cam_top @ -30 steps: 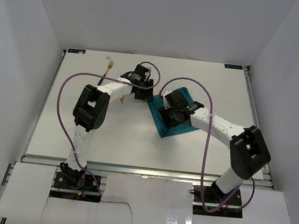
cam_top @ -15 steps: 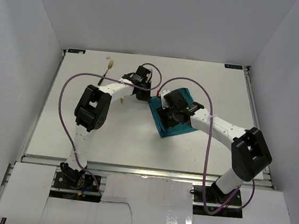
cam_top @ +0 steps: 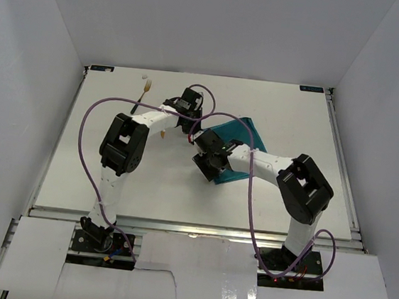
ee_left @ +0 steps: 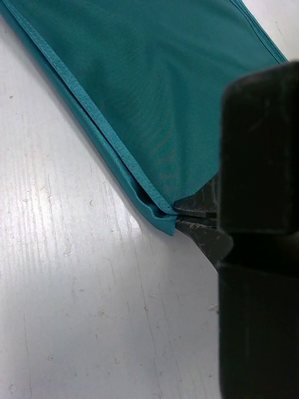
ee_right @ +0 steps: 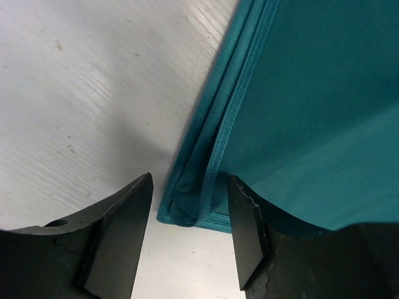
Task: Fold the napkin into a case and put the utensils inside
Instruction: Turn over the napkin at the center of the board.
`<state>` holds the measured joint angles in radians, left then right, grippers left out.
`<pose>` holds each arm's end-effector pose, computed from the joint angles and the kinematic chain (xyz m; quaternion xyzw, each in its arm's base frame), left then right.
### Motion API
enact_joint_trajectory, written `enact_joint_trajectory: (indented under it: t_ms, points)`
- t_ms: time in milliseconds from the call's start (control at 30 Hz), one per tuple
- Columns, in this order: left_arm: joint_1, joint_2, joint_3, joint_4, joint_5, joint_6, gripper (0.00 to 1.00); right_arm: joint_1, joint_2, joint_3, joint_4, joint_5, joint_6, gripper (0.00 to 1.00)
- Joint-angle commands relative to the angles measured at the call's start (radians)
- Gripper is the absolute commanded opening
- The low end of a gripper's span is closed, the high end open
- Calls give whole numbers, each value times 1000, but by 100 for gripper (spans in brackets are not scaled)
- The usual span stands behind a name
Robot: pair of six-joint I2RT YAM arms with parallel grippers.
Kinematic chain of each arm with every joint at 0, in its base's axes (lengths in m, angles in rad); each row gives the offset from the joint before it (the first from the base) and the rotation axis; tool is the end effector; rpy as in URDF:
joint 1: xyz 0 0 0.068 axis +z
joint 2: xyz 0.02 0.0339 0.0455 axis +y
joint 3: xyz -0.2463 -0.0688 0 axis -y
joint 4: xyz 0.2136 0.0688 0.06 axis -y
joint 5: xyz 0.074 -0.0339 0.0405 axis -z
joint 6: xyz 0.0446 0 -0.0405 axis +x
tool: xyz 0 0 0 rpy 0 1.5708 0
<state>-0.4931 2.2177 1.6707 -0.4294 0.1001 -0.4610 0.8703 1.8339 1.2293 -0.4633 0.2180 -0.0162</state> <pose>0.3929 -0.2162 0.1521 0.0300 0.9546 -0.1768 0.2379 0.2333 0.2618 0.1763 -0.3885 0.8814 0.0065 0.2688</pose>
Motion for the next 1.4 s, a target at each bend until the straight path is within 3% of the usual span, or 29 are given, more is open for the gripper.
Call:
enact_joint_trajectory:
  t_ms: [0, 167, 267, 600, 633, 667, 833, 1033, 1167, 1367]
  points:
    - [-7, -36, -23, -9, -13, -4, 0, 2, 10, 39, -15, 66, -8, 57]
    - [-7, -41, -26, -8, -20, -5, 0, 10, 24, 13, -9, 57, -4, 55]
    - [-7, -46, -26, -8, -40, -14, 0, 19, 21, -14, -12, 63, 8, 47]
    - [-7, -52, -25, -11, -71, -33, 0, 58, 36, -83, -35, 93, 59, 46]
    - [-7, -53, -26, -9, -73, -34, 0, 59, 36, -85, -34, 98, 64, 44]
    - [-7, -55, -26, -9, -73, -34, 0, 59, 37, -85, -35, 104, 68, 35]
    - [-7, -78, -35, -8, -117, -50, 0, 61, 31, -68, -49, 127, 79, 11]
    - [-7, -202, -107, 30, -180, -97, 0, 67, -59, -48, -26, 118, 48, 8]
    - [-7, -332, -166, 47, -218, -117, 0, 70, -171, -50, 34, 17, 22, 8]
    - [-7, -630, -288, 52, -322, -151, 0, 78, -350, -30, 130, -316, -25, 8]
